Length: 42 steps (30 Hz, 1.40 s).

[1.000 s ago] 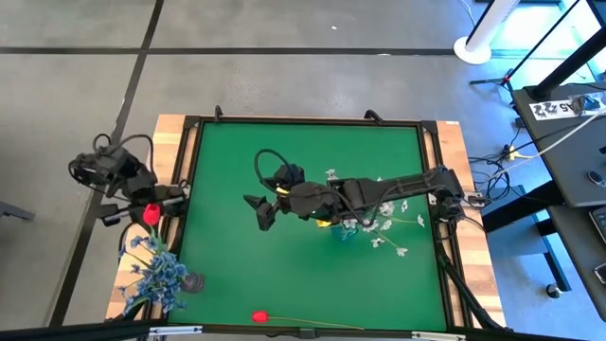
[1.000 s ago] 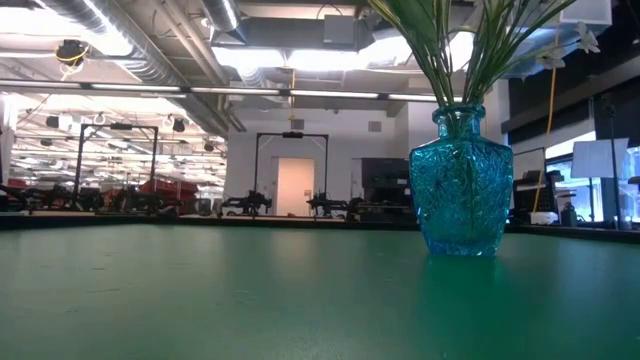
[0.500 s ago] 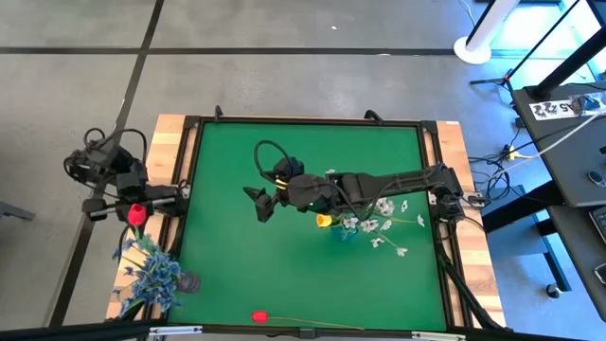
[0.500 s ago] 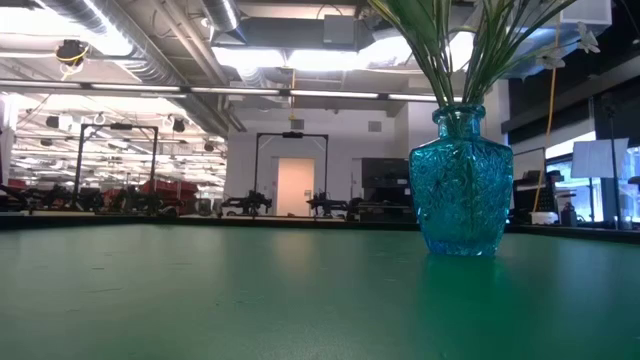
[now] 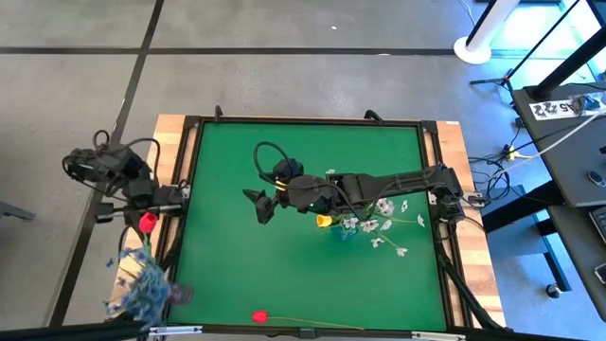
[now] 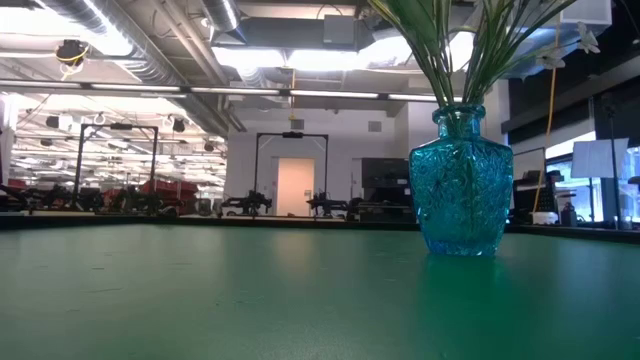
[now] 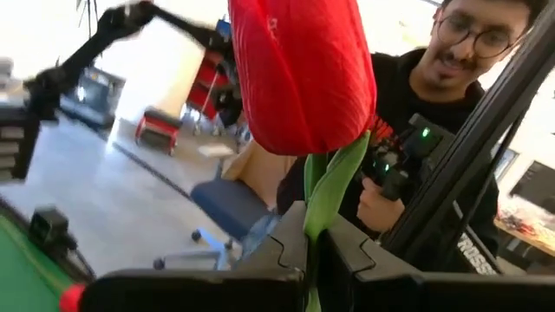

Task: Sort flowers into vase by color
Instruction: Put the top red tulip into the violet vase

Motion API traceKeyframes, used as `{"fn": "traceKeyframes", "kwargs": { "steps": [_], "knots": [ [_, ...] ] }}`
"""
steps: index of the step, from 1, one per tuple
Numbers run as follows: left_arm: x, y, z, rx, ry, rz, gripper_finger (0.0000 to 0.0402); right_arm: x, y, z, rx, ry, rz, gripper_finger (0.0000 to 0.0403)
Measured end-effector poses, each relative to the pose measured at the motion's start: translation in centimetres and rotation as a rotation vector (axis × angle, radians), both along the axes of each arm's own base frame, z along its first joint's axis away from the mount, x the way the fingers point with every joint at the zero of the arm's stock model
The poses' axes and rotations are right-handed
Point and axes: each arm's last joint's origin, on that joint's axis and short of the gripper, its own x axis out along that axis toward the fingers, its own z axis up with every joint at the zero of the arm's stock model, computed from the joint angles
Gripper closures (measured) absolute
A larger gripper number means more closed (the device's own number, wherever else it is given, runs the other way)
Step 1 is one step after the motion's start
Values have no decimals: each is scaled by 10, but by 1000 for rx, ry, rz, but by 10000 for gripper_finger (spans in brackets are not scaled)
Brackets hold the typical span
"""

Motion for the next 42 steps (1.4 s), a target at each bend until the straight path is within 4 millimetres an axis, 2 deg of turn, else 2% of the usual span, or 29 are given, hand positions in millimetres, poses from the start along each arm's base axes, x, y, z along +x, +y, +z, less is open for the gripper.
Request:
{"fn": "traceKeyframes", "kwargs": {
  "steps": [7, 15, 24, 32, 42],
  "knots": [
    [0, 0, -3, 16, 22, -27, 399, 0, 1, 0, 5, 1, 18, 72],
    [-2, -1, 2, 9, 14, -54, 399, 0, 1, -1, 3, 11, 24, 72],
    [13, -7, 2, 22, 44, -89, 399, -1, 1, -4, -3, 45, 30, 72],
    [26, -19, -2, 62, 58, -125, 399, -1, 1, -6, -3, 68, 59, 72],
    [33, -45, -7, 122, 60, -139, 399, -3, 2, -10, 10, 118, 117, 72]
  ]
}}
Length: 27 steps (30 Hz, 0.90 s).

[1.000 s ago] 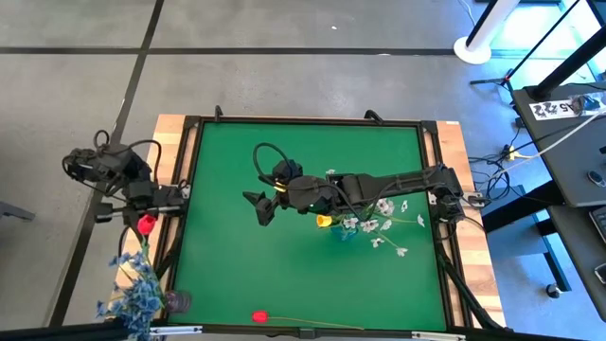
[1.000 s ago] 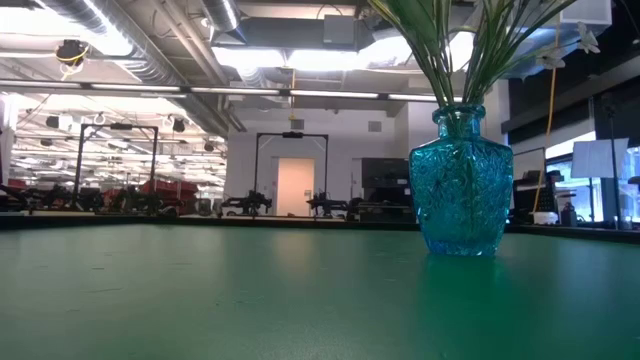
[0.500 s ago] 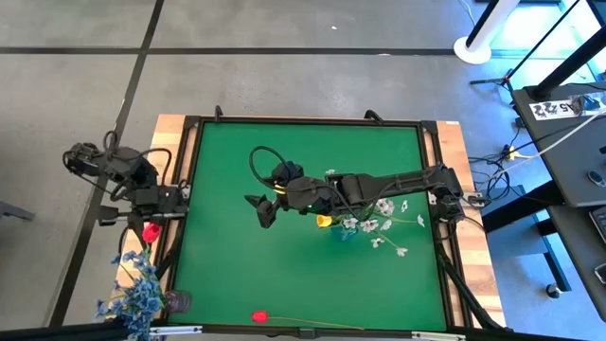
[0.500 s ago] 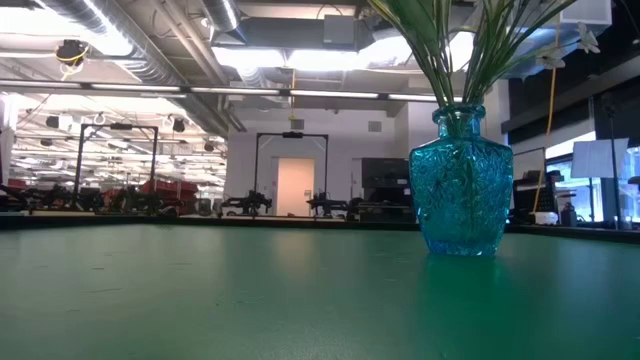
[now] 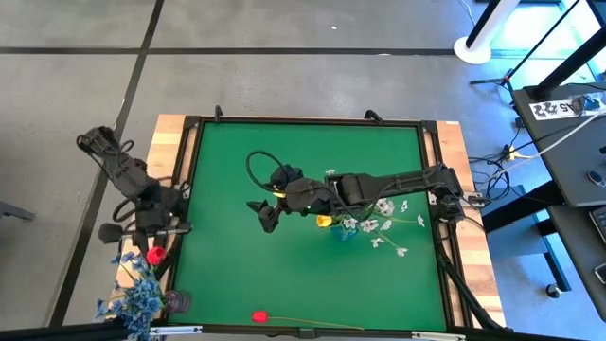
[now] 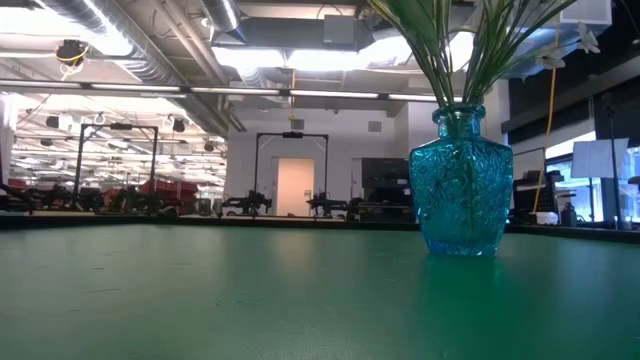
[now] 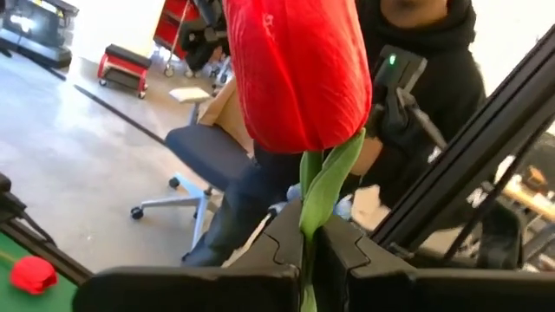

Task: Sort flowers into vase by color
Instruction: Put the top red tulip into the violet vase

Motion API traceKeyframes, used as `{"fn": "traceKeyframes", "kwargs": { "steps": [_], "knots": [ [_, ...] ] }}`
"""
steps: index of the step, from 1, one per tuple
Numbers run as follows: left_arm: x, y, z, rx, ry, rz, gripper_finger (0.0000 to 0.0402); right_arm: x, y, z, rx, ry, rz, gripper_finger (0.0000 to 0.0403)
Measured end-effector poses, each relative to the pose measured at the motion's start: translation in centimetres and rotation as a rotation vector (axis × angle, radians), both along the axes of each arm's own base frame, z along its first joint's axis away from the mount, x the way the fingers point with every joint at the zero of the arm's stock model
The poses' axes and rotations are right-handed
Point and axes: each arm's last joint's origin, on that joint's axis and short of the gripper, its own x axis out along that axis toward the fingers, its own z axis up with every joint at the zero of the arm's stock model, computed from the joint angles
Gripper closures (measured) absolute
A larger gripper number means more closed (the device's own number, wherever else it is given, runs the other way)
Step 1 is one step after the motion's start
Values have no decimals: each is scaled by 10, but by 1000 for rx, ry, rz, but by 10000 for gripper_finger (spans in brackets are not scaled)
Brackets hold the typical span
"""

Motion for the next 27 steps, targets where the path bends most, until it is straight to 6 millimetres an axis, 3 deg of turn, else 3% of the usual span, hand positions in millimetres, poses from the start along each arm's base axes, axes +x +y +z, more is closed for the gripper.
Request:
{"fn": "traceKeyframes", "kwargs": {
  "steps": [9, 19, 27],
  "knots": [
    [4, -10, -1, 46, -31, 62, 399, -1, 1, -2, -33, 34, 47, 72],
    [-7, 4, 52, -91, -82, 195, 399, -2, 1, -4, -42, 59, 52, 72],
    [-6, 10, 64, -179, -44, 364, 399, -3, 2, -6, -45, 77, 54, 72]
  ]
}}
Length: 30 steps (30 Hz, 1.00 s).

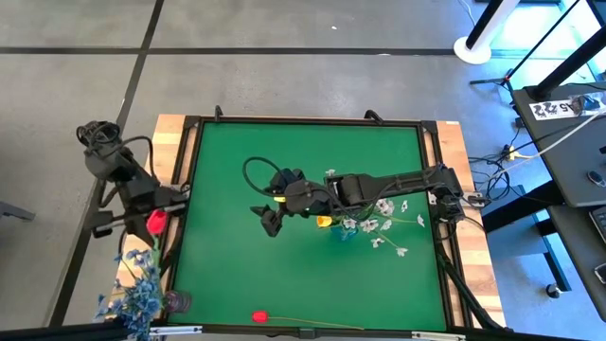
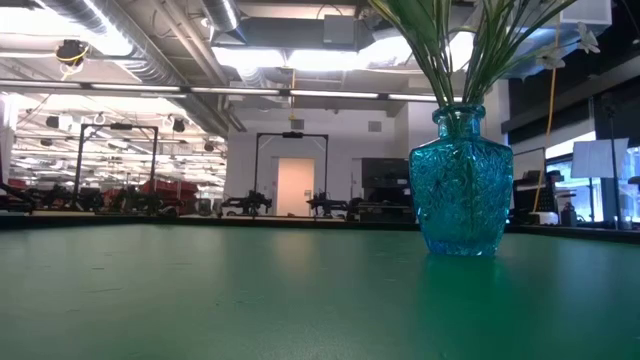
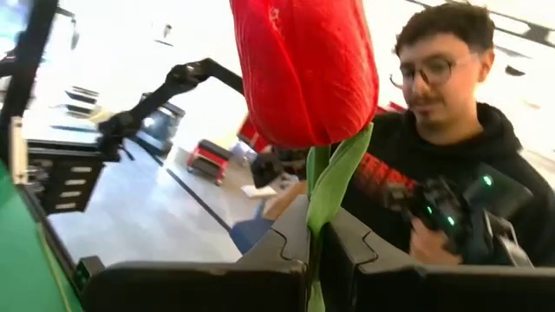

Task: Sort flowers into vase by color
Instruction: Put the top red tulip into the violet vase

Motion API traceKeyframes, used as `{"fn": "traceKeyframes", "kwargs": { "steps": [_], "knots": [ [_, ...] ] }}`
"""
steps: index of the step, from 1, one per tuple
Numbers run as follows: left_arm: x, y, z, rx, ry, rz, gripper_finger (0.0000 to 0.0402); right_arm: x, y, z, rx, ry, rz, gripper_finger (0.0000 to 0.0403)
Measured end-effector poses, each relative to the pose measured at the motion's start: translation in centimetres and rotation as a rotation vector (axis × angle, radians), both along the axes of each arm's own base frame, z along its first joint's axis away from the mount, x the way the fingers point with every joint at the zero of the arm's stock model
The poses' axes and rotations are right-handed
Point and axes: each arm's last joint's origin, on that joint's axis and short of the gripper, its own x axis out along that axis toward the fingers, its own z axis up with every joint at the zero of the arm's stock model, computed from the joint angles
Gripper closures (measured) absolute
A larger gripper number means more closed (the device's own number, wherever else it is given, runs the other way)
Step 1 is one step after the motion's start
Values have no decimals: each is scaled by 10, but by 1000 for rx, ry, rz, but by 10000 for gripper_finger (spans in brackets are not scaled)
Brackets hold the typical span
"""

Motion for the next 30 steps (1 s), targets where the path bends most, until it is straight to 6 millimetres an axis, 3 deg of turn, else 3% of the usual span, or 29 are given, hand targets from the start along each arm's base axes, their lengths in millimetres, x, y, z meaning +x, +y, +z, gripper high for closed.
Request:
{"fn": "traceKeyframes", "kwargs": {
  "steps": [6, 12, 19, 30],
  "knots": [
    [4, 0, -2, -16, 37, 68, 399, -3, 3, -4, -10, 50, 12, 72],
    [7, -8, -21, 30, 103, 12, 399, -6, 16, -5, -16, 61, 37, 72],
    [5, -13, -29, 103, 51, -25, 399, -10, 32, -5, -22, 52, 56, 72],
    [1, -19, -42, 227, -21, -71, 399, -10, 31, -5, 1, 49, 42, 72]
  ]
}}
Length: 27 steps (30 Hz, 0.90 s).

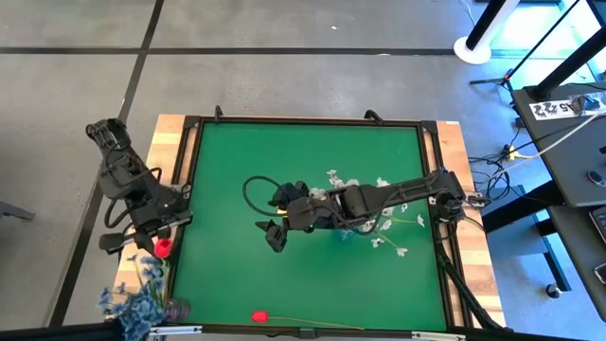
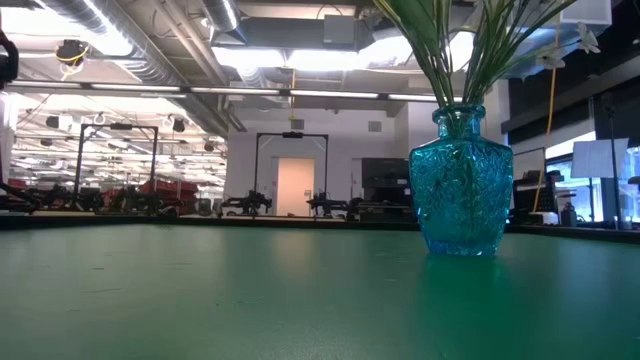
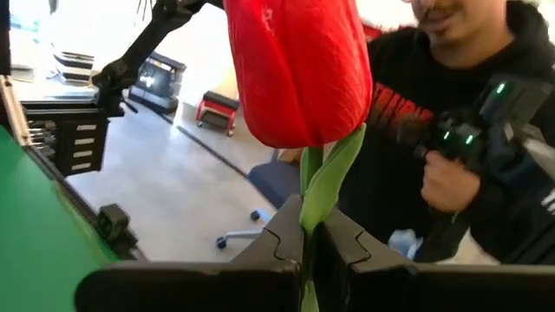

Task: Sort flowers into vase by color
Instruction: Put the top red tulip into the violet vase

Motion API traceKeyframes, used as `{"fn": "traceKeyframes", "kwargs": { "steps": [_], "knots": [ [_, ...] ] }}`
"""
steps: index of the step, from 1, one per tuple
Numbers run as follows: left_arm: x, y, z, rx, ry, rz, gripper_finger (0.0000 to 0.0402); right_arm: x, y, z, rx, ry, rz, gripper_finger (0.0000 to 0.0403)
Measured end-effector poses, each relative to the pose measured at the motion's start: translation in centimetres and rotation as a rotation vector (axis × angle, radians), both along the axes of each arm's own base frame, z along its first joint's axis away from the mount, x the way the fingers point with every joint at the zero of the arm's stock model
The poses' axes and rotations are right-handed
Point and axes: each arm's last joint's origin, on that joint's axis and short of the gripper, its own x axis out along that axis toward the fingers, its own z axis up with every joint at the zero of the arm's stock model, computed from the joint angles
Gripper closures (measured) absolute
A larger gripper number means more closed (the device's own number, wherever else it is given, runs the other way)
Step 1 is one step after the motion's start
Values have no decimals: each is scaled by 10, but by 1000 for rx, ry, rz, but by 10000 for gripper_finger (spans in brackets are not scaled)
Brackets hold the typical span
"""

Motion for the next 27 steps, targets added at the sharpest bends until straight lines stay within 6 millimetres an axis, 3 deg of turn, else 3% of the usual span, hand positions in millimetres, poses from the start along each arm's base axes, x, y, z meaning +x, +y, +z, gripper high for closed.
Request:
{"fn": "traceKeyframes", "kwargs": {
  "steps": [19, 27],
  "knots": [
    [-8, 7, 9, 12, -114, -50, 399, 0, 1, 0, 41, 3, 7, 72],
    [-9, 4, 20, -116, -123, -155, 399, 0, 0, 0, 33, 3, 1, 72]
  ]
}}
